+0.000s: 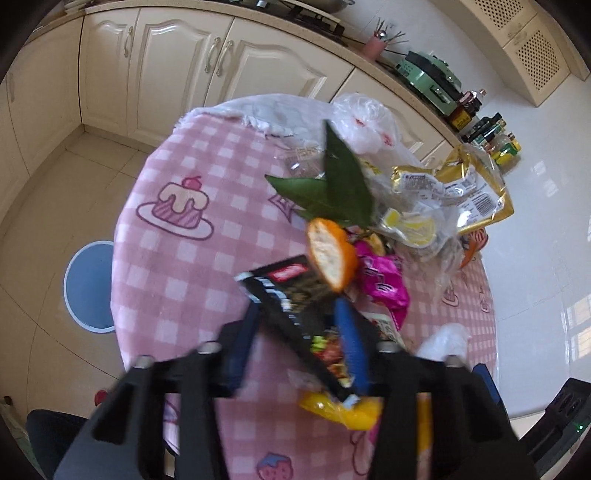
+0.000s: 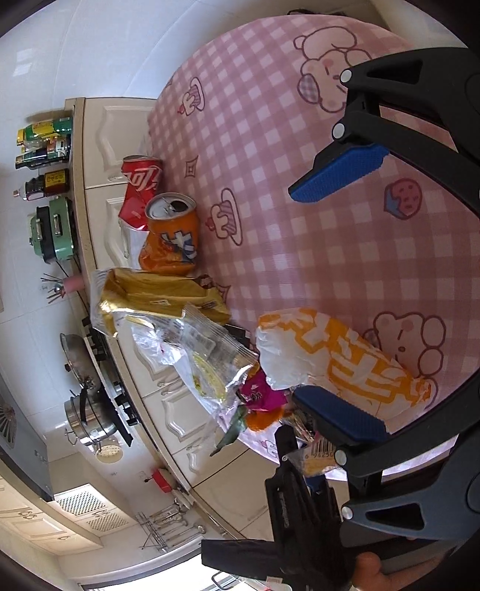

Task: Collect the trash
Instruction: 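Grasp the yellow snack wrapper with the left gripper while the right grasps the white-orange bag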

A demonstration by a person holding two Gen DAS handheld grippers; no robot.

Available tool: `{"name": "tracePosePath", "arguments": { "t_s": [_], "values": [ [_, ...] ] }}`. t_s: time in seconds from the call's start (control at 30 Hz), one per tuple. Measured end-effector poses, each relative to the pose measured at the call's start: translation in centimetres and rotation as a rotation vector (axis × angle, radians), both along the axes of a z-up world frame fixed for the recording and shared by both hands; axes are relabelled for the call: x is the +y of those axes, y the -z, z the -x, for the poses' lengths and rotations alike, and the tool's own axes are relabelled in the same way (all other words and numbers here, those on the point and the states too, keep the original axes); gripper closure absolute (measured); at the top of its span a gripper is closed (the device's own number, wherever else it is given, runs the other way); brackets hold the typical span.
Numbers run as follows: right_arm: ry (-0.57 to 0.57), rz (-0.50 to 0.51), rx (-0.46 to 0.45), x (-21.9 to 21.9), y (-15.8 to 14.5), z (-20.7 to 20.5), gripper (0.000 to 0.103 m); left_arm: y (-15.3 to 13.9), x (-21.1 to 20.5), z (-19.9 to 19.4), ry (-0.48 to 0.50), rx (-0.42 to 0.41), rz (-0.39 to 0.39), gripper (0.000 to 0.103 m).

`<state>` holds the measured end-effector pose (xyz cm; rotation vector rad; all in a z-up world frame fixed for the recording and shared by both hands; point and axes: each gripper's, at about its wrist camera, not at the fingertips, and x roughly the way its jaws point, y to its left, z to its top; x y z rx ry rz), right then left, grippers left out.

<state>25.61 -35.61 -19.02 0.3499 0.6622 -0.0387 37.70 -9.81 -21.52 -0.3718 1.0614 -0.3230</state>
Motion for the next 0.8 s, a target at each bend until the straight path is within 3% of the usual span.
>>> {"name": "tracePosePath", "arguments": {
  "t_s": [0.03,0.07,0.1,0.27,0.37,0.43,0.47,0.5,0.53,0.73,0.77,0.8],
  "values": [
    [-0.002,-0.004,0.004,0.1,0.1,0.0,0.006,0.3,0.2,-0.2,0.004,0.008,0.022,0.085],
    [-0.007,-0.012,0.009,0.1,0.2,-0.1,0.006,0.5,0.4,-0.4,0.01,0.009,0.047,0.1],
    [-0.016,-0.033,0.016,0.1,0.5,-0.3,0.006,0.6,0.5,-0.4,0.018,0.003,0.079,0.103],
    [-0.033,-0.113,0.037,0.2,1.1,-0.7,0.006,-0.8,1.4,1.2,0.003,-0.102,0.089,0.103],
    [-0.031,-0.14,0.044,0.2,1.2,-0.8,0.006,-1.5,1.7,1.7,0.025,-0.115,0.101,0.103],
    [-0.037,-0.156,0.042,0.4,1.1,-0.6,0.006,-1.7,1.9,1.9,0.031,-0.12,0.107,0.099],
    [-0.042,-0.162,0.043,0.5,1.0,-0.6,0.006,-1.6,2.1,2.2,0.031,-0.114,0.1,0.085],
    [-0.048,-0.171,0.043,0.7,0.9,-0.5,0.006,-1.6,2.4,2.5,0.022,-0.112,0.101,0.064],
    [-0.057,-0.178,0.043,1.0,0.8,-0.5,0.006,-1.6,2.8,2.9,0.012,-0.121,0.109,0.059],
    [-0.093,-0.193,0.08,2.0,1.6,-1.5,0.007,-1.9,3.7,4.3,0.025,-0.141,0.057,0.056],
    [-0.093,-0.194,0.098,1.9,2.0,-1.8,0.016,-1.8,3.8,4.5,0.028,-0.13,0.055,0.054],
    [-0.094,-0.189,0.079,1.7,1.9,-1.7,0.032,-1.7,4.0,4.7,0.034,-0.114,0.065,0.049]
  ]
}}
